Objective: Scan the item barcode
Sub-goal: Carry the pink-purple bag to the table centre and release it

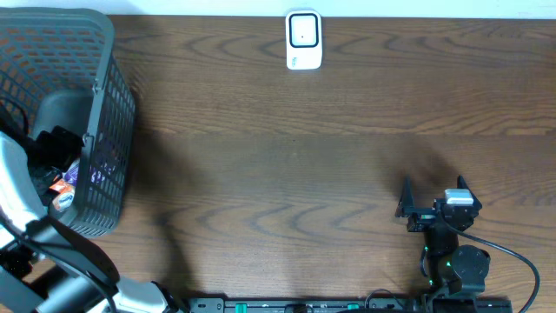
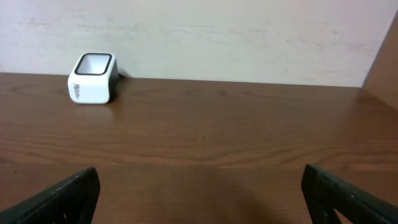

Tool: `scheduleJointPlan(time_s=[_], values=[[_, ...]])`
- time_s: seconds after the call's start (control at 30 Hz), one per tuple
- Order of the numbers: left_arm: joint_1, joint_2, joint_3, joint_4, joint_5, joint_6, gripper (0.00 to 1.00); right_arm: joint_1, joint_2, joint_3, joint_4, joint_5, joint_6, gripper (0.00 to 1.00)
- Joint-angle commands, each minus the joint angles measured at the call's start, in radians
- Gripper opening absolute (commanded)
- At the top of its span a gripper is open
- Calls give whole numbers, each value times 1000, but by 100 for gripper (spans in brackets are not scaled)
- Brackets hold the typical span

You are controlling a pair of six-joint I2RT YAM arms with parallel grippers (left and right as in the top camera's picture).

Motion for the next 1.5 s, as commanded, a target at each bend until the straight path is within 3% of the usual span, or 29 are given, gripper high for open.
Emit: scheduleJointPlan(time_s=[0.0,0.13,0.3,0.43,0.6,0.77,0.93,1.1,1.33,1.47], values=[[-2,59,-11,5,42,-8,74,-7,-4,-2,-5,-4,-8,99],[0,62,-5,12,105,-8,7,-7,-4,-2,-5,-4,-8,99],[23,-2,68,4,231,-8,7,-7,-4,-2,-5,-4,-8,99],[80,-143,197,8,336,-8,7,-7,-4,-2,-5,-4,-8,99],[140,-339,302,43,339,-8,7,-7,-4,-2,-5,-4,-8,99],[103,-538,319,109,442,-68,7,-7,-4,-2,-5,-5,-8,99],[-137,-622,318,116,562,78,7,-7,-4,-2,-5,-4,-8,99],[-470,-594,277,117,536,257,7,-7,-4,-2,-5,-5,-8,99],[-798,-378,246,158,359,297,8,-7,-4,-2,-5,-5,-8,99],[-911,-218,246,227,316,296,7,-7,-4,-2,-5,-4,-8,99]])
